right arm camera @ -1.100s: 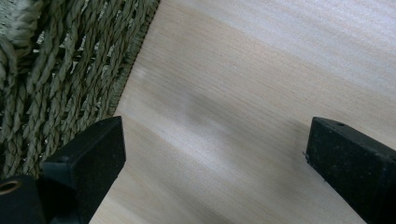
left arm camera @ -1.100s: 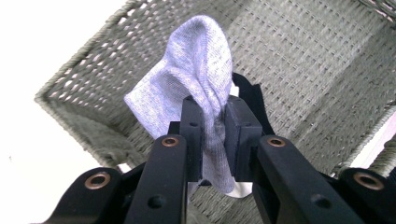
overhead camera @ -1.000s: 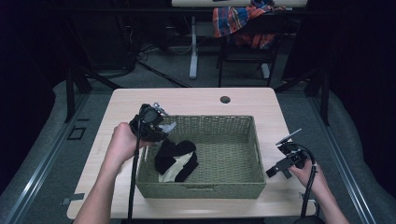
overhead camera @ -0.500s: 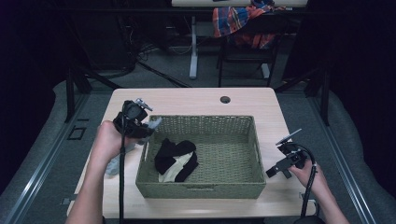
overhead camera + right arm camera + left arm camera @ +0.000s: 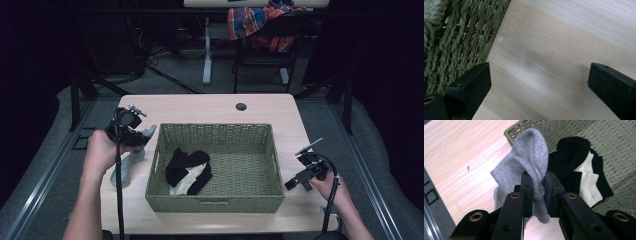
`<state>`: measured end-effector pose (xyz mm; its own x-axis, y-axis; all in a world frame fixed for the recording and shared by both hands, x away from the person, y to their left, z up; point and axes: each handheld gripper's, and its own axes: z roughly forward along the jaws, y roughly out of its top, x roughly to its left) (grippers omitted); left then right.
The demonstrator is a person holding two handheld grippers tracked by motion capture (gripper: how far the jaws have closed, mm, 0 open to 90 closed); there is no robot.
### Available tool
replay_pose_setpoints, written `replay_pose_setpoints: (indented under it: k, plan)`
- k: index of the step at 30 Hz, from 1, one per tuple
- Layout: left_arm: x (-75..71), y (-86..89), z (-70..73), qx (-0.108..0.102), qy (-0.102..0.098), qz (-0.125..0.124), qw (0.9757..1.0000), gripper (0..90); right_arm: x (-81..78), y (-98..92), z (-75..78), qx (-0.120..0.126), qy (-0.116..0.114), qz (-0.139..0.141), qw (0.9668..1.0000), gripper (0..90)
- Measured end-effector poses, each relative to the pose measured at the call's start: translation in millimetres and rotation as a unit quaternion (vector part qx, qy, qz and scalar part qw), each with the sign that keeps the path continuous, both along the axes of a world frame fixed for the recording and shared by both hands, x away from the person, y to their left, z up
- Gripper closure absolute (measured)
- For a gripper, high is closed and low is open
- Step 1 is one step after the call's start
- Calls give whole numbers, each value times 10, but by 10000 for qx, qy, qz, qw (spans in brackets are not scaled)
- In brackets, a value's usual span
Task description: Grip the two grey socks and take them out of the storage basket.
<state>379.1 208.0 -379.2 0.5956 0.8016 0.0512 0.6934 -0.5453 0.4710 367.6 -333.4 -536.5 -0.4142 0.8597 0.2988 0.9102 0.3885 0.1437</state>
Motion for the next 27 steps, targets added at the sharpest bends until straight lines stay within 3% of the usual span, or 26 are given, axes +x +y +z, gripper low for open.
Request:
replay_pose_setpoints:
  k: [27]
  plan:
    - [175,358,-352,-71,417,551,9976,792,0,0,2,-3,-4,-5,10000,47]
